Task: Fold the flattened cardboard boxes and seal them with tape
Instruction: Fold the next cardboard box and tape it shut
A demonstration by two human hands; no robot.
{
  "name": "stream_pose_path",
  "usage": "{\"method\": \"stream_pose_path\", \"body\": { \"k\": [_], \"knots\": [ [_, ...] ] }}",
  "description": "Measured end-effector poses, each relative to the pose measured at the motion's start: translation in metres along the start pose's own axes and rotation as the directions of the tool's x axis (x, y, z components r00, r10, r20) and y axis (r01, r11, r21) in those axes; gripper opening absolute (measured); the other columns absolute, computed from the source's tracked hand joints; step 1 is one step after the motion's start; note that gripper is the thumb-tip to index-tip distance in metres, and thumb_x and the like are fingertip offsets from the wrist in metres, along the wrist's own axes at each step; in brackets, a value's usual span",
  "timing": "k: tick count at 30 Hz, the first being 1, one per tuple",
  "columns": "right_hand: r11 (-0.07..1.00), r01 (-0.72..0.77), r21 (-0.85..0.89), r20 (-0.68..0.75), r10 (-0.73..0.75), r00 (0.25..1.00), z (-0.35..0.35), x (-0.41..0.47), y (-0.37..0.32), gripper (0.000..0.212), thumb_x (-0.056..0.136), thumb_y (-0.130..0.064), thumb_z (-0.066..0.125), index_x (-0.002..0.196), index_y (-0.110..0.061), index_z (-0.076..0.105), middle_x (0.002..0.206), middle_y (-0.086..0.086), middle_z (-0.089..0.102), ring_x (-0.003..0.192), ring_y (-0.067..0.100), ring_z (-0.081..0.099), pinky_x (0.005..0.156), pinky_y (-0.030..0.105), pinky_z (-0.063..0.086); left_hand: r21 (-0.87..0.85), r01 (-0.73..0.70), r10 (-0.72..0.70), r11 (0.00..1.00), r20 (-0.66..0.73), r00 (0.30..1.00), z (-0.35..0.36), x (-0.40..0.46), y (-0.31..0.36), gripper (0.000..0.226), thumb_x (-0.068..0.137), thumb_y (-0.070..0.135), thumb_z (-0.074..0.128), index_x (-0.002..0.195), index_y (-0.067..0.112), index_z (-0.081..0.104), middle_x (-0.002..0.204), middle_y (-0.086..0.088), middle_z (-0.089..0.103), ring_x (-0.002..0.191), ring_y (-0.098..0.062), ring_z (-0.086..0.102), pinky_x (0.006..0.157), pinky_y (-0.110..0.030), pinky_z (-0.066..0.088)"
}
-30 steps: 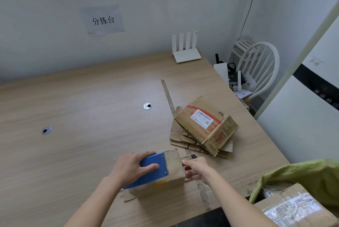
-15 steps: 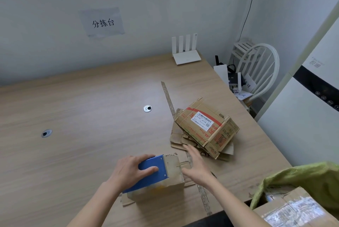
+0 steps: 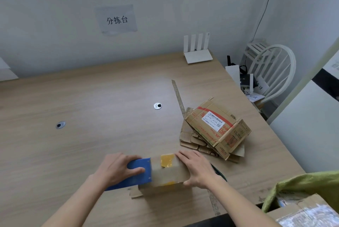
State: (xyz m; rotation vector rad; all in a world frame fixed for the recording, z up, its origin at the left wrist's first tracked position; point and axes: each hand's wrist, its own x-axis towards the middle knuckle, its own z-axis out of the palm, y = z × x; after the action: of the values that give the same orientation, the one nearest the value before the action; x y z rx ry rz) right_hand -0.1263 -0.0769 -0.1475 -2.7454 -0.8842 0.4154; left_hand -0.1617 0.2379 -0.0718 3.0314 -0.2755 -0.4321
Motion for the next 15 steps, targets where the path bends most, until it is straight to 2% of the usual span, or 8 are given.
{"method": "stream_pose_path", "body": {
  "k": [3, 5, 7, 10, 15],
  "knots": [
    [1.0, -0.016, -0.004, 0.024, 0.016, 1.0, 0.005, -0.003, 0.004, 0.112, 0.069, -0.062, 0.074, 0.159, -0.03, 0.015, 0.163, -0.009, 0.021, 0.149, 0.017, 0.023, 0.124, 0.04, 0.023, -0.024, 0.115, -0.116, 0.993, -0.008, 0.993, 0.011, -0.025, -0.046, 0.079, 0.068, 0.092, 0.021, 0.128, 0.052, 0.054, 0.101, 0.02, 0.07, 0.082, -0.005, 0.063, 0.068, -0.024, 0.048],
    [1.0, -0.02, -0.016, 0.035, 0.021, 0.999, 0.005, -0.002, 0.002, 0.113, 0.07, -0.062, 0.073, 0.159, -0.031, 0.013, 0.163, -0.01, 0.018, 0.15, 0.017, 0.021, 0.125, 0.04, 0.022, -0.061, 0.112, -0.112, 0.992, 0.004, 0.994, 0.011, -0.03, -0.051, 0.075, 0.072, 0.09, 0.025, 0.128, 0.051, 0.056, 0.099, 0.02, 0.069, 0.079, -0.003, 0.062, 0.063, -0.022, 0.045],
    [0.999, -0.006, -0.047, 0.04, 0.008, 0.999, 0.002, -0.002, 0.0, 0.112, 0.073, -0.061, 0.073, 0.161, -0.031, 0.01, 0.165, -0.01, 0.015, 0.152, 0.015, 0.017, 0.127, 0.035, 0.012, -0.078, 0.109, -0.108, 0.991, 0.026, 0.994, 0.012, -0.03, -0.048, 0.064, 0.078, 0.085, 0.034, 0.126, 0.05, 0.057, 0.094, 0.02, 0.067, 0.076, -0.003, 0.061, 0.061, -0.021, 0.043],
    [0.997, 0.01, -0.071, 0.024, -0.008, 1.0, -0.004, -0.004, -0.001, 0.111, 0.076, -0.059, 0.073, 0.162, -0.031, 0.008, 0.166, -0.01, 0.013, 0.153, 0.011, 0.014, 0.122, 0.029, 0.001, -0.124, 0.114, -0.108, 0.986, 0.051, 0.993, 0.019, -0.032, -0.052, 0.056, 0.08, 0.081, 0.039, 0.122, 0.05, 0.059, 0.087, 0.02, 0.065, 0.075, -0.005, 0.06, 0.062, -0.023, 0.042],
    [0.996, 0.0, -0.09, 0.047, 0.004, 0.999, -0.002, -0.004, -0.003, 0.112, 0.075, -0.061, 0.073, 0.162, -0.033, 0.007, 0.167, -0.011, 0.011, 0.152, 0.01, 0.013, 0.121, 0.026, 0.005, -0.123, 0.132, -0.122, 0.984, 0.085, 0.989, 0.028, -0.042, -0.073, 0.054, 0.077, 0.08, 0.042, 0.121, 0.053, 0.059, 0.094, 0.02, 0.068, 0.079, -0.005, 0.059, 0.067, -0.024, 0.044]
  ]
}}
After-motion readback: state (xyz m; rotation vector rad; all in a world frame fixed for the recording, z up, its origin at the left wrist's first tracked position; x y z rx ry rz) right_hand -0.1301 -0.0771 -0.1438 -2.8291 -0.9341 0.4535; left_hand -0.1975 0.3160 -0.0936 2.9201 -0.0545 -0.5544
